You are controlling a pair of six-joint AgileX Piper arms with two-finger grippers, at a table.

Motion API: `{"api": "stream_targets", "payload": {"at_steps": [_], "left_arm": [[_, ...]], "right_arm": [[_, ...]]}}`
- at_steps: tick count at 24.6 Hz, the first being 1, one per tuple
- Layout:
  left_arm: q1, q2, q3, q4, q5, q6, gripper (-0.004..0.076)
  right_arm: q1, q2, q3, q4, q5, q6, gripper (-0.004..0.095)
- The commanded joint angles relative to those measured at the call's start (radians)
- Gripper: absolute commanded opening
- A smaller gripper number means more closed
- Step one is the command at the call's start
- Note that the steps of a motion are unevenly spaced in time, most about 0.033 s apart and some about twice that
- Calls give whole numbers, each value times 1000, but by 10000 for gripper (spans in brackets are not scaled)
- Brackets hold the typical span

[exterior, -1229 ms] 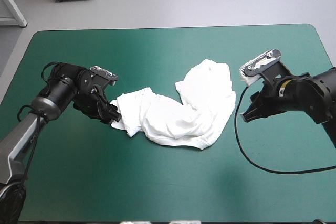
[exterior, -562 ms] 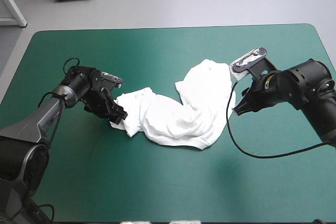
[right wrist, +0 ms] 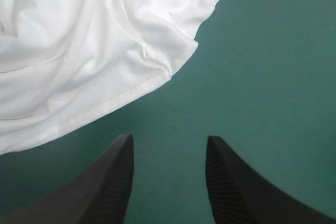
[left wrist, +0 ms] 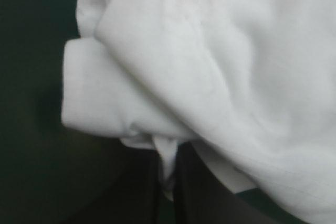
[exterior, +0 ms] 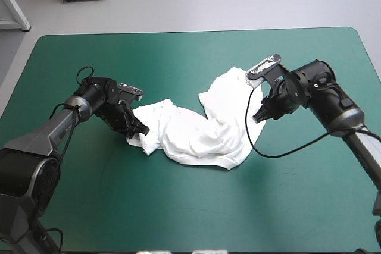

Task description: Fold the cloth

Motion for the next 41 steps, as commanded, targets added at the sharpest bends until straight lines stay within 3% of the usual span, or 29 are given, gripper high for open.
{"api": "stream_targets", "payload": {"at_steps": [1, 13, 20, 30, 32, 35, 36, 41], "left_arm": [[1, -43, -23, -19, 5, 1, -8], [1, -43, -23, -28, 18, 7, -9], [1, -43, -23, -75, 22, 53, -9], [1, -43, -23, -75, 34, 53, -9], [1, -43, -23, -75, 36, 53, -9], [1, -47, -23, -71, 45, 53, -9], [1, -47, -25, -69, 48, 53, -9], [1, -62, -47, -60, 61, 60, -9]], "right_arm": [[-9, 29, -25, -23, -62, 8, 415], [-124, 239, -29, 75, -124, -1, 460], [-130, 359, -119, 172, -133, -27, 460], [-130, 515, -225, 212, -99, -27, 454], [-130, 551, -223, 224, -47, -27, 356], [-130, 576, -218, 278, 7, -72, 31], [-130, 576, -218, 292, 10, -83, -17], [-130, 558, -218, 302, 72, -84, -13]]}}
